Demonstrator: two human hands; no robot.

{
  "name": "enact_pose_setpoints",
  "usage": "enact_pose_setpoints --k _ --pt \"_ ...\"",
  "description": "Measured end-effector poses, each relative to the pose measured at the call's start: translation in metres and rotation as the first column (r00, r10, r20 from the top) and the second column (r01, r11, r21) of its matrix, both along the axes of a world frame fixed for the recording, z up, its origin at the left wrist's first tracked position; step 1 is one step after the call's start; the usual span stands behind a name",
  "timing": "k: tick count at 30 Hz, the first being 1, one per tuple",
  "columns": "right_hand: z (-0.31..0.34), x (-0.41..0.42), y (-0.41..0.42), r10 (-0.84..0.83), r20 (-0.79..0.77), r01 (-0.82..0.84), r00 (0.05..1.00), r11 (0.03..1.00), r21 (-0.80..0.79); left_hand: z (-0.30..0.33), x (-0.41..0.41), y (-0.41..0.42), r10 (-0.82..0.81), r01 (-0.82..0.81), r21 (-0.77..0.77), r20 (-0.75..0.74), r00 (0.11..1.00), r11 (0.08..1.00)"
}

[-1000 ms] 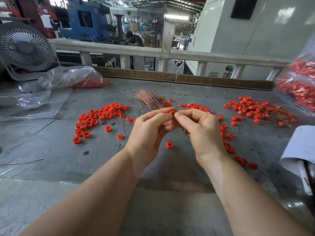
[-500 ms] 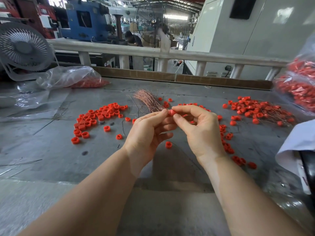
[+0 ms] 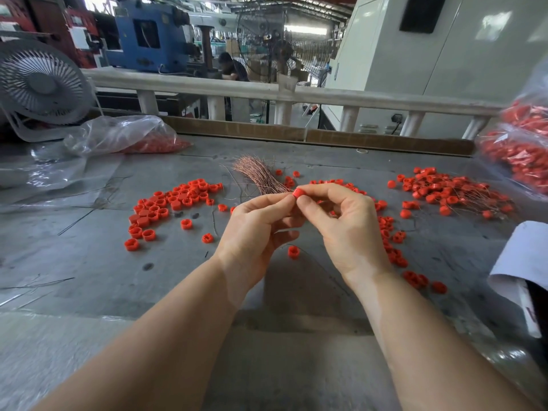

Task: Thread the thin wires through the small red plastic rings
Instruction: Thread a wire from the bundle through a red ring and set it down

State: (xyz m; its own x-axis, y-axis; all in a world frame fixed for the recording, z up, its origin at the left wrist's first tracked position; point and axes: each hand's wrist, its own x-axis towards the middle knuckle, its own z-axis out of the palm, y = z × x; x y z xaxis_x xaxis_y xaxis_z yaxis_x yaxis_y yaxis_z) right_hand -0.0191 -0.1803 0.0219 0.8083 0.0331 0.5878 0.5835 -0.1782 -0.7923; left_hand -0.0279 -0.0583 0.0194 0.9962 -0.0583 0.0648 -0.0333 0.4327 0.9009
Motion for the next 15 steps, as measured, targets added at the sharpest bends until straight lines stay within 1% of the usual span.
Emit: enact_pose_setpoints --k 7,12,15 --pt "-0.0008 0.0012 -0.0028 0.001 -0.043 0.001 0.999 0.999 0.051 -0.0008 -0.0027 -0.0032 0.019 -0.026 0.110 0.063 0.998 0.994" --pt "-0.0016 0.0001 -0.0031 -0.040 -0.070 0.042 0.997 0.999 0.016 -0.0016 -0.0024 -0.0038 0.055 -0.074 0.199 0.099 0.994 0.977" --pt "-0.0005 0.0000 -0.0031 -0.052 -0.075 0.053 0.996 0.999 0.004 -0.0025 -0.0019 -0.0040 0.066 -0.089 0.213 0.115 0.991 0.973"
